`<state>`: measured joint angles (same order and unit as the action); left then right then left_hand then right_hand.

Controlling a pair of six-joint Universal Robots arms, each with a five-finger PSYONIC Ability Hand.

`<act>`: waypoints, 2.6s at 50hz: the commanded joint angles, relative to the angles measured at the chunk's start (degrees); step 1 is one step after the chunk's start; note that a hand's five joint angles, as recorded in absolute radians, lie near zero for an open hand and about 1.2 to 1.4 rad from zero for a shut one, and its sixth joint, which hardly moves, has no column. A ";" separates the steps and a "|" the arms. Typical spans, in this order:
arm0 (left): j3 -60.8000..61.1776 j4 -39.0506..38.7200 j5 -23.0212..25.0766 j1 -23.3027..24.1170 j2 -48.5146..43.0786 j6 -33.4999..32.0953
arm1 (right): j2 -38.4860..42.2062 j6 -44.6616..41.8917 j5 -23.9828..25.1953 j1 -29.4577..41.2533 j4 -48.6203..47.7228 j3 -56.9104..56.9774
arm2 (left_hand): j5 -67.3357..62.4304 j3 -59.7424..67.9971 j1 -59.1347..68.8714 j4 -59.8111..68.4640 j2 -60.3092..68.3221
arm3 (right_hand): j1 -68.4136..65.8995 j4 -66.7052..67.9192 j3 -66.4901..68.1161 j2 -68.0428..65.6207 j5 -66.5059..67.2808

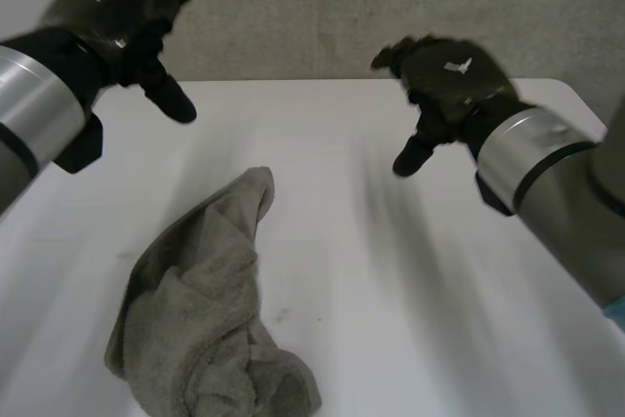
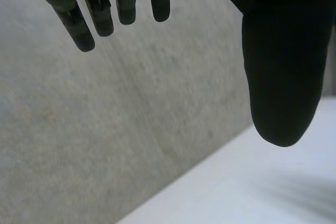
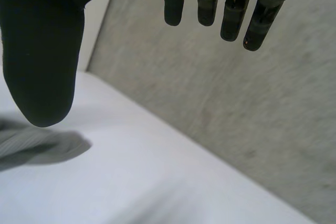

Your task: Fold the laundry

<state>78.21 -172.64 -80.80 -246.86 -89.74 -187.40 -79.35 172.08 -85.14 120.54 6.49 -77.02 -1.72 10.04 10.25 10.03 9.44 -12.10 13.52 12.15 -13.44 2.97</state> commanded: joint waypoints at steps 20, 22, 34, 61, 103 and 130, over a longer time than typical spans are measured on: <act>18.64 5.30 2.49 -23.58 2.38 -4.91 | 26.77 -7.63 15.80 18.92 -5.95 5.29 | 0.83 0.84 0.64 0.86 1.44 | -0.49 -0.93 0.44 0.85 -0.38; 21.88 4.33 4.59 -25.25 4.65 -4.29 | 28.61 -9.03 15.27 20.24 -6.13 6.52 | 0.83 0.84 0.64 0.86 1.44 | -2.67 1.25 2.62 -1.33 1.81; 27.52 3.71 8.47 -28.24 8.35 -3.41 | 34.79 -16.43 2.88 22.19 -11.06 14.53 | 0.83 0.84 0.64 0.86 1.44 | -67.90 66.48 67.85 -66.56 67.03; 27.79 1.17 8.38 -21.91 8.44 -3.06 | 8.15 -22.76 -4.51 11.38 14.52 -16.15 | 1.17 0.51 0.30 0.53 1.11 | -67.90 66.48 67.85 -66.56 67.03; -9.98 -3.86 9.69 6.12 -37.32 4.67 | 8.51 1.67 4.28 -13.93 7.23 -11.14 | 0.50 1.18 0.97 1.20 1.78 | 0.17 -1.59 -0.22 1.51 -1.03; -21.96 3.19 14.18 11.40 -49.48 -1.04 | 16.77 3.27 7.89 -12.44 -0.76 -5.18 | -68.28 69.96 69.75 69.97 70.56 | -67.90 66.48 67.85 -66.56 67.03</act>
<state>57.43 -168.97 -65.30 -237.26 -139.65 -183.97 -61.71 177.10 -76.90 107.49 10.83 -87.24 -31.56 41.85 43.37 41.96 41.86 -49.58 56.87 56.70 -57.55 43.16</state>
